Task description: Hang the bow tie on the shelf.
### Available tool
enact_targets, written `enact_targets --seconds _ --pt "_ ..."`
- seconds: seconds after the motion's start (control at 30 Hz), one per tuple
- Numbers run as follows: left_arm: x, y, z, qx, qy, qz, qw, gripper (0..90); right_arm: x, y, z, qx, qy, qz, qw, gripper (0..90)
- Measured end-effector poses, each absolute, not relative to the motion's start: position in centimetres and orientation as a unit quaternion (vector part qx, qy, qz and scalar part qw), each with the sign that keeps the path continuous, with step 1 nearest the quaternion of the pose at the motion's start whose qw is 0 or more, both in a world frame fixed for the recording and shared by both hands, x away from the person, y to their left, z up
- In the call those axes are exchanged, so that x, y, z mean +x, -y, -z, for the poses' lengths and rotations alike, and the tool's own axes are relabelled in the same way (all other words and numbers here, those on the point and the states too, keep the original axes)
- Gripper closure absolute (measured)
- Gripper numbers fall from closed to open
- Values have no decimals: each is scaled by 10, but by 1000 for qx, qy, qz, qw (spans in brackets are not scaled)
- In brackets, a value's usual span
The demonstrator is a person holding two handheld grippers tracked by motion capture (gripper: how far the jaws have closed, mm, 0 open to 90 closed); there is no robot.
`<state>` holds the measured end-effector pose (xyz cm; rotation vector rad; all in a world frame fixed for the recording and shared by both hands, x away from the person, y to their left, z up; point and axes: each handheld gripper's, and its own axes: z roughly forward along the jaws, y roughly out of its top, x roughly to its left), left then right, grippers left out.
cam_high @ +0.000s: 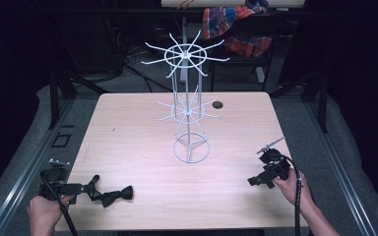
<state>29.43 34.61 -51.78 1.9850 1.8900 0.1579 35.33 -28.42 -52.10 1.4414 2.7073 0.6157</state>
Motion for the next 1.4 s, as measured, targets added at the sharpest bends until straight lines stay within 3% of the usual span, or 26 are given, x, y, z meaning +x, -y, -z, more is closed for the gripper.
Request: enact_targets --seconds 0.8,0.83,0.9,1.07,1.4 --pt "308 -339 526 712 -673 -36 197 14 352 277 521 449 -875 -183 7 103" --pt "311 -339 528 714 -672 -32 195 49 352 275 522 453 -872 -188 3 103" --pt "315 -339 530 714 -671 -28 198 209 352 274 523 450 -875 -180 6 104" --pt "326 -339 536 712 -670 -15 210 420 352 274 524 452 -873 -181 6 104" --pt "325 -340 539 719 -662 5 212 710 351 275 523 450 -875 -180 7 105"
